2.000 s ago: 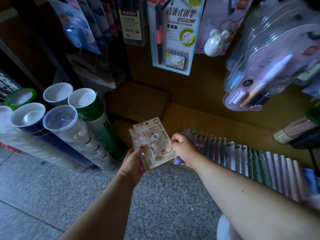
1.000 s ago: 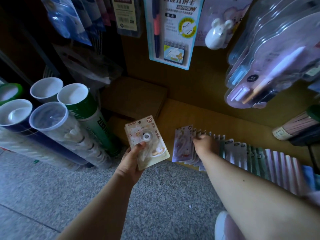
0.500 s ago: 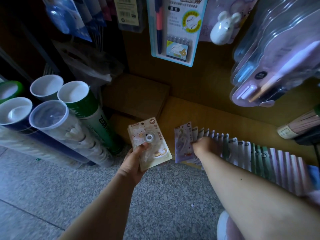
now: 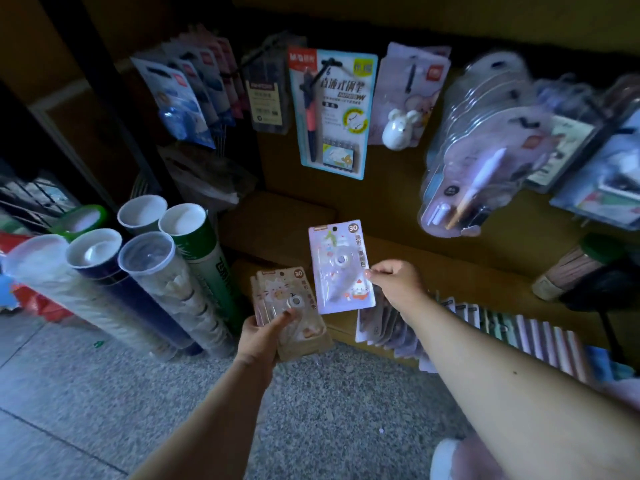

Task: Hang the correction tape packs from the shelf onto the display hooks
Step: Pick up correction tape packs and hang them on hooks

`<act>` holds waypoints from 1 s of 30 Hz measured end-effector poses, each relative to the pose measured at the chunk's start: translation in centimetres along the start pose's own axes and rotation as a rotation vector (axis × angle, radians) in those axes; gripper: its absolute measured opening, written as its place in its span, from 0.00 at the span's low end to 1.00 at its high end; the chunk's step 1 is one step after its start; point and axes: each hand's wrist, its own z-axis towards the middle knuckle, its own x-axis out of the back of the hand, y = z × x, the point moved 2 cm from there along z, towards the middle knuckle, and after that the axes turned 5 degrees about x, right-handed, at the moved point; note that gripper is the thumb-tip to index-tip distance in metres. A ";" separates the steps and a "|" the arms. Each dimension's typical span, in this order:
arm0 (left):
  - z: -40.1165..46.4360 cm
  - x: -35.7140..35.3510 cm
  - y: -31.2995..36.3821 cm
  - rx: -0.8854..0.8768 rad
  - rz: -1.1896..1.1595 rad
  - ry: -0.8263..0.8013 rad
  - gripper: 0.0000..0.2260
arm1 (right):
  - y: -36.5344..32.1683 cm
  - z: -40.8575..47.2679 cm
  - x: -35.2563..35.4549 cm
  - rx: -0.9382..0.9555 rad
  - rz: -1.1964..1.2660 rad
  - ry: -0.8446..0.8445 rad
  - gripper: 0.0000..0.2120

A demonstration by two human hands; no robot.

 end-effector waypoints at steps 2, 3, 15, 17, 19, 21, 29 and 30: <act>-1.0 -0.2 0.9 -0.024 0.002 -0.018 0.23 | -1.8 -0.9 0.8 0.059 0.006 -0.034 0.11; -1.6 -0.3 1.4 -0.036 -0.002 -0.036 0.23 | -2.6 -1.6 1.1 0.083 0.013 -0.053 0.12; -9.6 -0.9 5.8 -0.202 -0.001 -0.252 0.30 | -8.7 -9.2 0.9 0.212 0.090 -0.249 0.10; -10.9 -0.8 6.5 -0.238 0.010 -0.281 0.29 | -9.7 -10.4 0.5 0.224 0.164 -0.282 0.12; -12.3 -0.8 7.4 -0.282 0.014 -0.322 0.28 | -10.8 -11.7 0.3 0.234 0.211 -0.313 0.08; -13.8 -0.9 8.3 -0.330 0.006 -0.372 0.27 | -11.9 -12.7 0.3 0.252 0.239 -0.320 0.06; -19.1 -1.0 12.4 -0.466 -0.109 -0.507 0.18 | -17.0 -15.0 -0.1 0.374 0.501 -0.263 0.08; -19.7 -0.9 13.0 -0.479 -0.116 -0.509 0.19 | -17.7 -15.2 -0.1 0.394 0.514 -0.263 0.09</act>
